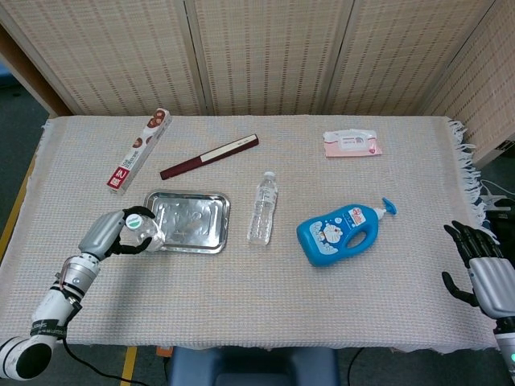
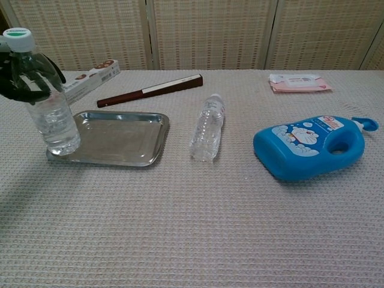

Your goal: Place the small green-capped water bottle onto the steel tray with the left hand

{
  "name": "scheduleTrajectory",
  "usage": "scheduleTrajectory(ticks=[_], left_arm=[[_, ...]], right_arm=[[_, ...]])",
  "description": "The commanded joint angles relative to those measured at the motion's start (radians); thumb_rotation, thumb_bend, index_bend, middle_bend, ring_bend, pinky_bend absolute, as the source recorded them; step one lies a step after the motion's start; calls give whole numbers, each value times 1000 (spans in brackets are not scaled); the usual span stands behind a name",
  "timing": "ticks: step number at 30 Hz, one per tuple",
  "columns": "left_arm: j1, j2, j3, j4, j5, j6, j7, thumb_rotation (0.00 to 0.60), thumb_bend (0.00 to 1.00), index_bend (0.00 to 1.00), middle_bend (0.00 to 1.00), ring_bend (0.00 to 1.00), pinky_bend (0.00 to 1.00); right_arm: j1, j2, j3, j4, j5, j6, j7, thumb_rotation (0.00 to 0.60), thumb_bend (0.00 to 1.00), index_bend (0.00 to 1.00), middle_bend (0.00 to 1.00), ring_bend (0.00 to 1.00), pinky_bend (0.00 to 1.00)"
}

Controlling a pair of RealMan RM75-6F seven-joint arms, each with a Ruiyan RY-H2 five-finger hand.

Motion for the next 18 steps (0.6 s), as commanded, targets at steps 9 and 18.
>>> scheduleTrajectory(ticks=[9,18], left_arm=[[-70,98,-133,18,-57,40,18,600,399,567,644,526,470],[-43,115,-75,-39,-19,13,6,600,399,572,649,530,473]], right_arm=[[0,3,-4,-3,1,-6,-4,600,184,0,0,0,67],[-1,3,-4,-2,3,-4,-5,600,184,0,0,0,67]])
